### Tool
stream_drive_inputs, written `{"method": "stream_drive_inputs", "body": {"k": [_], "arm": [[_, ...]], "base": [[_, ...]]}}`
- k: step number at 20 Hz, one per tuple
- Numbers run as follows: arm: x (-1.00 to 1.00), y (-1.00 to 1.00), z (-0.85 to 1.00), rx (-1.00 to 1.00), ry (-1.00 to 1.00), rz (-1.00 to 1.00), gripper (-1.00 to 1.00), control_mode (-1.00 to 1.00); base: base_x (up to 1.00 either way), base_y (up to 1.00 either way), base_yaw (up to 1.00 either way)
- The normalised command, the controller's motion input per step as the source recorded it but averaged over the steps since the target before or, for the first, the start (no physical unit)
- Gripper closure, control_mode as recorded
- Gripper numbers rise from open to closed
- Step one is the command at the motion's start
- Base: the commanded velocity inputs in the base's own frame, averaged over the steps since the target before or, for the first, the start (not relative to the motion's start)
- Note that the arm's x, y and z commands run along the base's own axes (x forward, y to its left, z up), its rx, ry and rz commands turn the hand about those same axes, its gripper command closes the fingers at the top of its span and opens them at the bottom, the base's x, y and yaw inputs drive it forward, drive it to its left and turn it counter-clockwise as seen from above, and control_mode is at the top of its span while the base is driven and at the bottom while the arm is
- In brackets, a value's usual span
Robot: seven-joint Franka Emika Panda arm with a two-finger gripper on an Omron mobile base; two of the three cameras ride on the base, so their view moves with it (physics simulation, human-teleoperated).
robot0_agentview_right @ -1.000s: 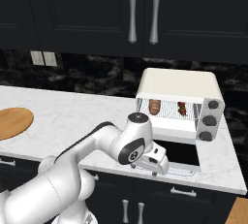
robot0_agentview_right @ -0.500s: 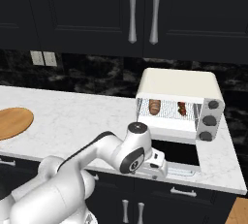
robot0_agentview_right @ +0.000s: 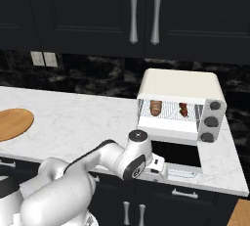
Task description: Pick up the kebab skewer and baguette bread, and place them inside the toaster oven. Close the toaster oven door and start by setting the timer.
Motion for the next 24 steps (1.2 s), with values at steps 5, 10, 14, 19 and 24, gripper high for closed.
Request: {"method": "stream_drive_inputs", "body": {"k": [5, 10, 14, 19, 24], "arm": [[0.37, -0.02, -0.19, 0.0, -0.04, 0.0, -1.0, -1.0], [0.31, -0.13, -0.21, 0.0, -0.01, 0.0, -1.0, -1.0], [0.2, -0.16, -0.07, 0.0, -0.02, 0.0, -1.0, -1.0], [0.19, -0.03, 0.0, 0.0, -0.04, 0.0, -1.0, -1.0], [0.44, 0.0, 0.03, 0.0, 0.0, 0.0, -1.0, -1.0]], "base": [[0.0, 0.0, 0.0], [0.0, 0.0, 0.0], [0.0, 0.0, 0.0], [0.0, 0.0, 0.0], [0.0, 0.0, 0.0]]}}
